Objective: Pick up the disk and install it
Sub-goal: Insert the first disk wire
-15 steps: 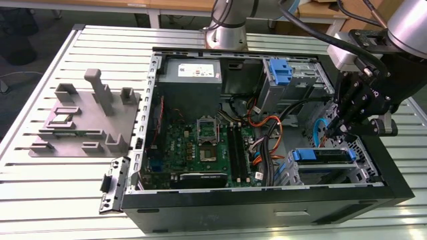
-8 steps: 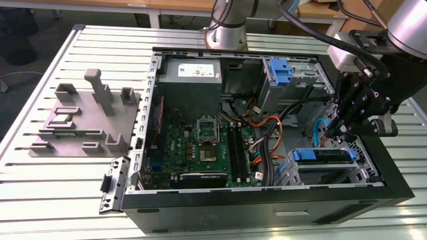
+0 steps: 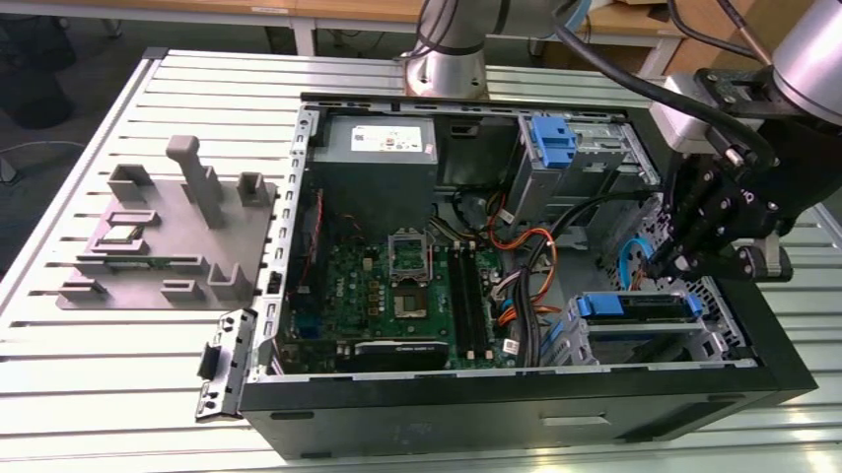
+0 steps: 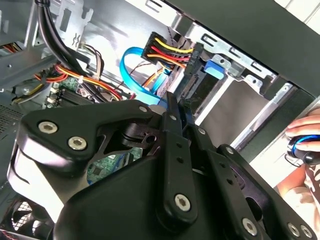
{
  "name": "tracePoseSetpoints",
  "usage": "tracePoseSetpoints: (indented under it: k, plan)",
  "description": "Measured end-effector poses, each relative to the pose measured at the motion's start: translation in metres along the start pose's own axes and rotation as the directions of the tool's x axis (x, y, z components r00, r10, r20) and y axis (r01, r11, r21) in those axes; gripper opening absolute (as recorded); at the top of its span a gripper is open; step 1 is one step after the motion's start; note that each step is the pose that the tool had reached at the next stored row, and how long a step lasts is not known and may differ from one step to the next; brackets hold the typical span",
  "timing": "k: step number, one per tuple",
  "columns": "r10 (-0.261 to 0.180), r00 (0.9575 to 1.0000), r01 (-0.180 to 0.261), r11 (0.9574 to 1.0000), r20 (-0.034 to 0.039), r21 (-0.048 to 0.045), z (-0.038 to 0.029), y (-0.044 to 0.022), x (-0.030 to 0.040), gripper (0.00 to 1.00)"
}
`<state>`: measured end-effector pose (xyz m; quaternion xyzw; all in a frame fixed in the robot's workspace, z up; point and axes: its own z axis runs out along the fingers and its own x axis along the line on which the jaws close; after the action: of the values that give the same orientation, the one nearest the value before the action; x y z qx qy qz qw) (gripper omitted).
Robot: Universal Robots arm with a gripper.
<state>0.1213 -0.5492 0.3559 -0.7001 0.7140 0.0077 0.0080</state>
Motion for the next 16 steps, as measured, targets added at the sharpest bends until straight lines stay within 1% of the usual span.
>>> tracePoseSetpoints:
  k: [1,2,5,9,10,13,16]
  plan:
    - [0.000,1.0000,0.000,1.0000,0.0004,0.0019,0.0000,0.0003,0.0012,0.16]
    - [0.000,1.0000,0.000,1.0000,0.0007,0.0060,0.0000,0.0008,0.0022,0.16]
    - [-0.005,1.0000,0.005,0.9996,0.0025,0.0270,0.0000,0.0013,0.0028,0.16]
    - [-0.013,0.9999,0.013,0.9986,0.0029,0.0518,0.0000,0.0025,0.0035,0.16]
    - [-0.014,0.9999,0.014,0.9983,0.0029,0.0566,0.0001,0.0034,0.0042,0.16]
    - [-0.016,0.9999,0.016,0.9976,0.0030,0.0668,0.0004,0.0067,0.0065,0.16]
    - [-0.018,0.9998,0.017,0.9972,0.0033,0.0721,0.0017,0.0098,0.0084,0.16]
